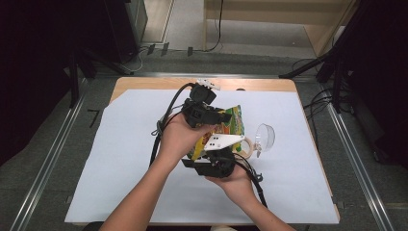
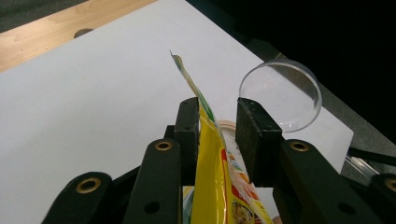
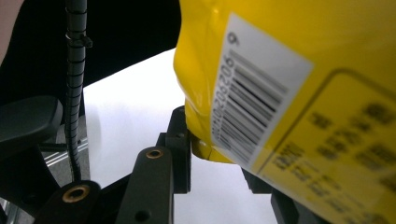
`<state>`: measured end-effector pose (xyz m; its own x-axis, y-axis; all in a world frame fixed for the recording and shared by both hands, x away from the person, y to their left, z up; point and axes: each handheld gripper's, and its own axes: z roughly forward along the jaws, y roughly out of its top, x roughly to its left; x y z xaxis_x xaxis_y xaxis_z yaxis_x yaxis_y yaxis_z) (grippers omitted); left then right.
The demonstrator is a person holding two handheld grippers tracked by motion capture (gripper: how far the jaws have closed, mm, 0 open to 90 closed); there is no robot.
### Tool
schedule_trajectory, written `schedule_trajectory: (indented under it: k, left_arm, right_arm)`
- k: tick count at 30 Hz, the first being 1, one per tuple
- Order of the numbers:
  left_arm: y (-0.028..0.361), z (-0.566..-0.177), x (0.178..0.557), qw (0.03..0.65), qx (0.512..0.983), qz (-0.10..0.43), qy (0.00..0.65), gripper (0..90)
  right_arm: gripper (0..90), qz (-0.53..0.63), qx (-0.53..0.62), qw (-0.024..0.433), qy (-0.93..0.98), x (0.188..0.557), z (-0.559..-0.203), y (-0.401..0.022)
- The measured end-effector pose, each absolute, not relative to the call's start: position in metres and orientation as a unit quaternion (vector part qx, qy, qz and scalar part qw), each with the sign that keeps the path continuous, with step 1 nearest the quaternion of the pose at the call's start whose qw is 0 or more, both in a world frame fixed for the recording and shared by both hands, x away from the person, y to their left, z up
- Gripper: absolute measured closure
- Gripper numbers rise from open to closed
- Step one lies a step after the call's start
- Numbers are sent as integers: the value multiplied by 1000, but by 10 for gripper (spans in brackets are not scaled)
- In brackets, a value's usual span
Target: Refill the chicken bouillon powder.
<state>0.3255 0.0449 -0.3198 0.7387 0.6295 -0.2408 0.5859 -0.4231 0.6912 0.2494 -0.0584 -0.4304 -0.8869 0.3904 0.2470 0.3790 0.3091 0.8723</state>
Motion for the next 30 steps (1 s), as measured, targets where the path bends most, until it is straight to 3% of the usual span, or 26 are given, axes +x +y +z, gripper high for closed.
schedule_trajectory:
  k: [30]
  left_arm:
    - [43,-320,328,398,844,22,360,711]
  right_arm:
    - [694,538,241,4,808,251,-430,-60]
